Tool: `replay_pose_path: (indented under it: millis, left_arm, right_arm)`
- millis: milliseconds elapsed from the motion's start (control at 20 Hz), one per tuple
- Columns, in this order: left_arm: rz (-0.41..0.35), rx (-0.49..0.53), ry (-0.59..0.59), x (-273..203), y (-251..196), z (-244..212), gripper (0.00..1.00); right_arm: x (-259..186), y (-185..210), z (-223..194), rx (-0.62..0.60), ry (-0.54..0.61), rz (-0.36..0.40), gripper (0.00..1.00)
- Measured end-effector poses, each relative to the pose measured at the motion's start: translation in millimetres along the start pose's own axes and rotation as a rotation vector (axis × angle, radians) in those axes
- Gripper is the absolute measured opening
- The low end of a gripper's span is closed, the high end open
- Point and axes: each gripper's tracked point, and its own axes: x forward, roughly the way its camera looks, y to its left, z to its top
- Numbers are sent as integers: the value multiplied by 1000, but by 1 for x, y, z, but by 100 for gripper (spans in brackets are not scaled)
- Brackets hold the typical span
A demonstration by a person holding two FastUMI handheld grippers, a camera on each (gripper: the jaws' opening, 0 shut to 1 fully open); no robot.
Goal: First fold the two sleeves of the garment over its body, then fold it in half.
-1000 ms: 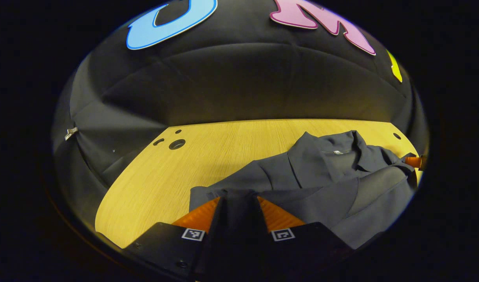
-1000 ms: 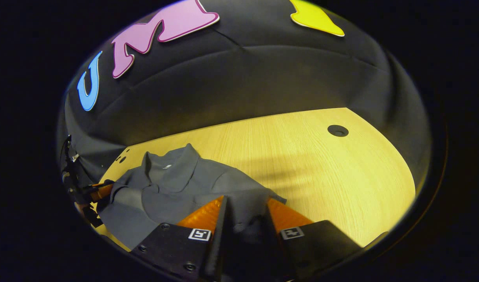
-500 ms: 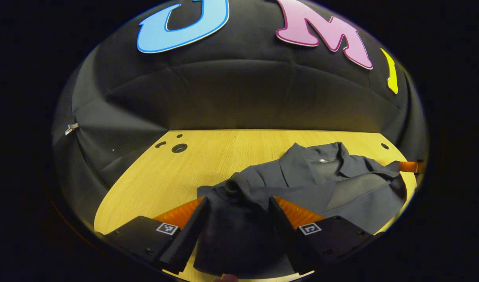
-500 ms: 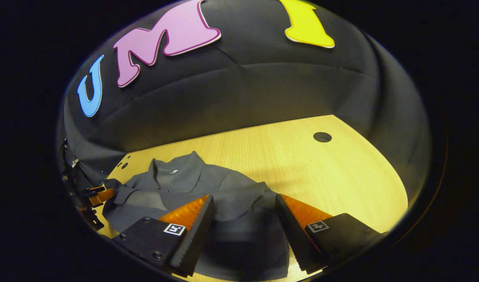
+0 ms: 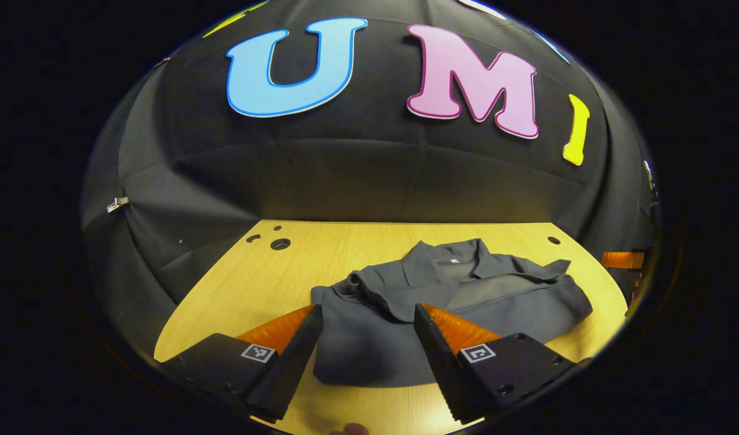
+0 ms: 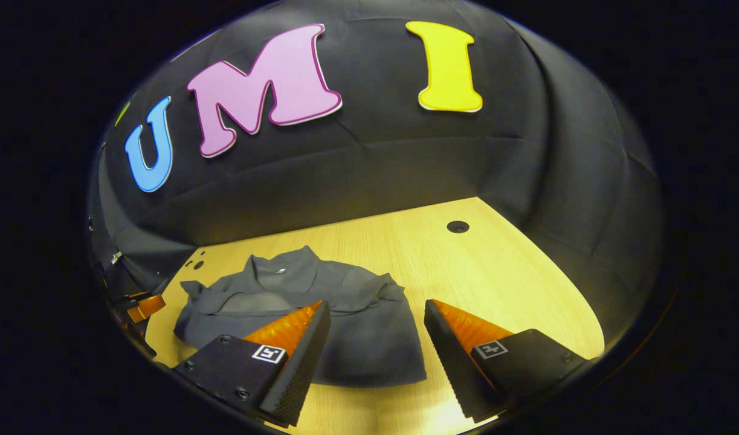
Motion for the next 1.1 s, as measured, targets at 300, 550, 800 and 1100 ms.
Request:
replay_pose_path:
  millis: [300, 550, 800, 1100]
  left_arm:
    - [-46, 33, -46, -71, -5, 11, 95]
    - [-83, 18, -91, -123, -15, 14, 95]
    - [-113, 19, -84, -155, -19, -2, 95]
    - [-127, -10, -78, -166, -20, -8, 95]
  right_arm:
    - [-81, 30, 7, -47, -52, 33, 96]
    - [-122, 41, 18, -61, -88, 54, 96]
    - [-152, 54, 15, -52, -115, 58, 96]
    - [-162, 59, 20, -50, -133, 51, 96]
